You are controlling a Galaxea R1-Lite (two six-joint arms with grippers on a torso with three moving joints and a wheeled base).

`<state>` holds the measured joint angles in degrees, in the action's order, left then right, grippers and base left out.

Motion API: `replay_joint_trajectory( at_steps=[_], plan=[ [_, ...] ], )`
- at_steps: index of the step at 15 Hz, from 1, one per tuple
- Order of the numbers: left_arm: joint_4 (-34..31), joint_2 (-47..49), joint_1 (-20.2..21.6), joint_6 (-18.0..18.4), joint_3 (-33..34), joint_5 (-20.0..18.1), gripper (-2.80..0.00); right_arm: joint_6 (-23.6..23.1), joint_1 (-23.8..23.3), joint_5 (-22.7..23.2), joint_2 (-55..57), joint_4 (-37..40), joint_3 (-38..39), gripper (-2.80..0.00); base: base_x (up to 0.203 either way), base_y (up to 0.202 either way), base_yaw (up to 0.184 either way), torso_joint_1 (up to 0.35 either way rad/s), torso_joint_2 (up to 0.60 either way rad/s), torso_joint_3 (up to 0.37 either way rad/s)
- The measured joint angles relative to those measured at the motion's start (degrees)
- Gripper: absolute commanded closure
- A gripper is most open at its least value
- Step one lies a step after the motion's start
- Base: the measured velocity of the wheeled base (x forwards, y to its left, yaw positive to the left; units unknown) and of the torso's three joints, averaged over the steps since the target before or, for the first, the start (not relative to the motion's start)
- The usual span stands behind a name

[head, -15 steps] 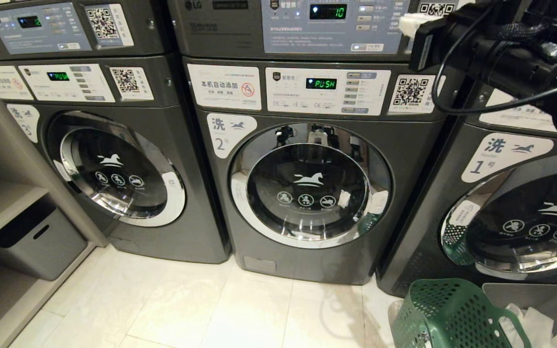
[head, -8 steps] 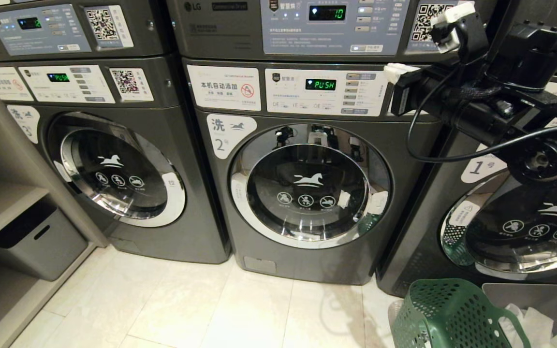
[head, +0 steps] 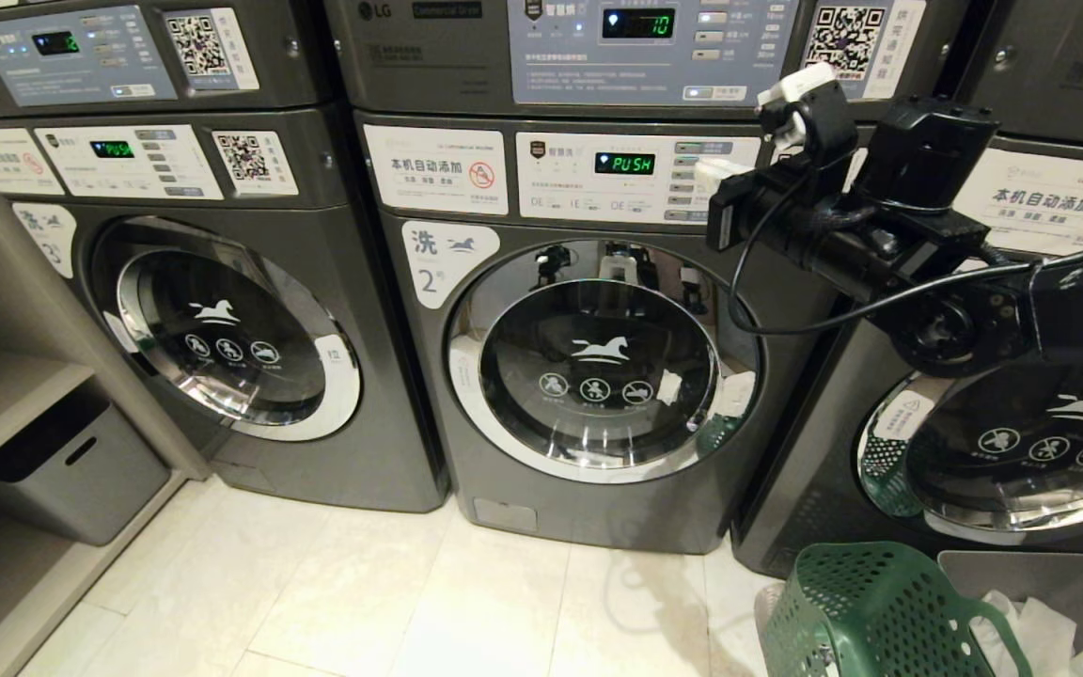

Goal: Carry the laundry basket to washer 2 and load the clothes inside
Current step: Press the washing machine switch

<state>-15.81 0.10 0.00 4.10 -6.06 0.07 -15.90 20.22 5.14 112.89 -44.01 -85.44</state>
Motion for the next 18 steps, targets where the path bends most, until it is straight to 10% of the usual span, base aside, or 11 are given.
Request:
replay_joint_trajectory(
  at_steps=[18],
  plan=[
    [0.24,0.0,0.0,-0.84,0.0,0.18,0.0,-0.2,-2.17,-0.2,-0.87,-0.04,0.13,0.0,0.0,0.0,0.0,0.003,0.0,-0.121]
  ],
)
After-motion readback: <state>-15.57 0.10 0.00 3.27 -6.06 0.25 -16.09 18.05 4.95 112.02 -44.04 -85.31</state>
